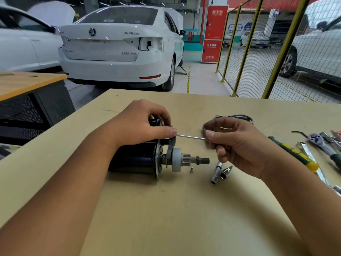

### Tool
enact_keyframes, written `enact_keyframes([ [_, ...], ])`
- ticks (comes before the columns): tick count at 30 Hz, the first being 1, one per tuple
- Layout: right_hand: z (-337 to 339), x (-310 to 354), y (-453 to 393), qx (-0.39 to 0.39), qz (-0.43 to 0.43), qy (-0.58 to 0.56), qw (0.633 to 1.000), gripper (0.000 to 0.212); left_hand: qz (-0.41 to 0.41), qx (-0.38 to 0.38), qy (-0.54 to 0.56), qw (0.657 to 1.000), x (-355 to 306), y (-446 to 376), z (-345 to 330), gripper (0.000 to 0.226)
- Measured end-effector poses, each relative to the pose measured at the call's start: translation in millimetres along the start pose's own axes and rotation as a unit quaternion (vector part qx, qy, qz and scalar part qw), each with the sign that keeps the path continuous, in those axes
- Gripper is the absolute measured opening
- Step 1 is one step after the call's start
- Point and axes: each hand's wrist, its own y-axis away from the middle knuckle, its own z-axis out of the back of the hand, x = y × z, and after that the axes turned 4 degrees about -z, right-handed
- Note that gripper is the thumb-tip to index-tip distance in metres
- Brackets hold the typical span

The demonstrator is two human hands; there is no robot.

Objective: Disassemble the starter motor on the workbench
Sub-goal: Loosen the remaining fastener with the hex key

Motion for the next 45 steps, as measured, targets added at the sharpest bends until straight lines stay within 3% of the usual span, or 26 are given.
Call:
enact_keyframes([
  [6,1,0,-1,0.050,-0.134,-0.032,0.989,0.033,0.002,0.003,0.016,1.000,0,-1,0,0.016],
  [9,0,0,-3,0.059,-0.163,-0.004,0.985,0.045,0.005,0.005,0.022,1.000,1,-1,1,0.017],
  [14,2,1,-3,0.057,-0.195,0.027,0.979,0.036,0.009,0.006,0.029,1.000,-1,0,1,0.017],
  [18,2,-5,-1,0.087,-0.102,0.023,0.991,0.024,0.012,0.005,0.028,1.000,-3,1,1,0.017],
  [21,1,-9,-2,0.039,0.033,0.126,0.991,0.018,0.016,0.007,0.024,1.000,-3,0,2,0.017],
  [24,0,-9,-4,-0.039,0.197,0.318,0.926,0.024,0.023,0.012,0.028,0.999,-4,0,3,0.018],
  [26,1,-5,-4,-0.066,0.254,0.417,0.870,0.029,0.027,0.018,0.020,0.999,-4,1,4,0.020],
  [27,2,-4,-4,-0.075,0.261,0.433,0.859,0.029,0.028,0.020,0.015,0.999,-4,1,4,0.022],
  [30,0,-5,-3,-0.074,0.211,0.384,0.896,0.024,0.026,0.019,0.015,0.999,-4,1,4,0.021],
  [33,-9,-12,-4,-0.054,0.093,0.243,0.964,0.041,0.023,0.017,0.017,0.999,-5,1,3,0.020],
  [35,-15,-12,-3,-0.063,0.035,0.165,0.984,0.051,0.023,0.017,0.019,0.999,-5,1,3,0.019],
  [37,-18,-9,-2,-0.081,-0.013,0.143,0.986,0.061,0.022,0.015,0.021,0.999,-6,2,3,0.018],
  [40,-18,-5,0,-0.095,-0.071,0.196,0.973,0.070,0.019,0.016,0.019,1.000,-7,2,4,0.018],
  [45,-19,-3,2,-0.092,-0.142,0.159,0.973,0.063,0.019,0.016,0.020,0.999,-8,2,4,0.018],
])
